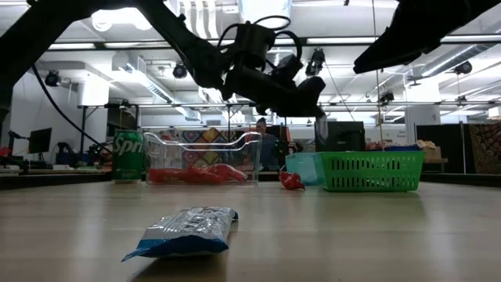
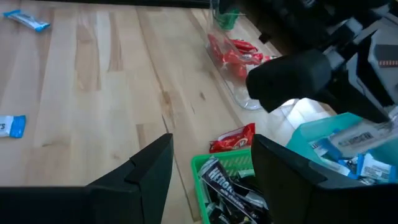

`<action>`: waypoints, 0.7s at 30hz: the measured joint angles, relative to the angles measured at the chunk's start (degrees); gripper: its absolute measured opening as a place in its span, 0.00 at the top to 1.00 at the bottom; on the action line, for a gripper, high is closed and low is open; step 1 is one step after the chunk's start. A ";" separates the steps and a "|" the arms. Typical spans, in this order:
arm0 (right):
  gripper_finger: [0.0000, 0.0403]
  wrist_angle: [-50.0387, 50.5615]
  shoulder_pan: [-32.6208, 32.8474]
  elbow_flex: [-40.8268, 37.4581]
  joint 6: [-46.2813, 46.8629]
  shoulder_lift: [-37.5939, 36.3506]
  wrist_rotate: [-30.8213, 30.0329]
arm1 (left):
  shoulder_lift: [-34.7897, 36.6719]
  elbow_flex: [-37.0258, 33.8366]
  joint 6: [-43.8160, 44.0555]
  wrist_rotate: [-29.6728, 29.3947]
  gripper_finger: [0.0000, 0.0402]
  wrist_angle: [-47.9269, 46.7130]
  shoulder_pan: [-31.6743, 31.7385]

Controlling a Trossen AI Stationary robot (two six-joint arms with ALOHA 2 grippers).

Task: Sort candy
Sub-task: Put the white chocolate bar into the blue bin

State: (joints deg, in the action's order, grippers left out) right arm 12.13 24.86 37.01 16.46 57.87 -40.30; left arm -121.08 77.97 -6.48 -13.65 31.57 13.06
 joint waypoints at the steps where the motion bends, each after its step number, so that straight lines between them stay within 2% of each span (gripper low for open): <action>1: 0.49 -0.13 0.00 -0.12 0.03 0.00 0.10 | 0.00 0.00 0.00 -0.02 0.76 0.02 0.00; 6: 0.49 -0.51 -0.02 -0.54 0.03 0.00 0.20 | 0.15 0.02 0.92 0.00 0.66 -0.38 0.06; 10: 0.49 -0.54 -0.02 -0.54 0.03 0.24 0.20 | 2.53 0.02 1.44 -0.81 0.63 -4.08 -1.13; 15: 0.49 -0.94 0.00 -0.54 2.57 0.78 0.18 | 10.33 -0.62 0.53 -0.86 0.63 -14.37 -5.17; 18: 0.49 -1.88 0.00 -0.59 3.26 2.08 0.18 | 16.29 -3.51 -0.10 -1.18 0.65 -18.27 -9.05; 21: 0.49 -3.49 0.09 -0.59 3.24 3.84 0.22 | 22.75 -8.94 1.22 -5.66 0.67 -20.89 -13.84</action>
State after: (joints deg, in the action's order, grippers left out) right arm 8.64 24.96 36.42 19.70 61.71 -40.07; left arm -98.33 69.03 -5.26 -19.31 10.68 -0.78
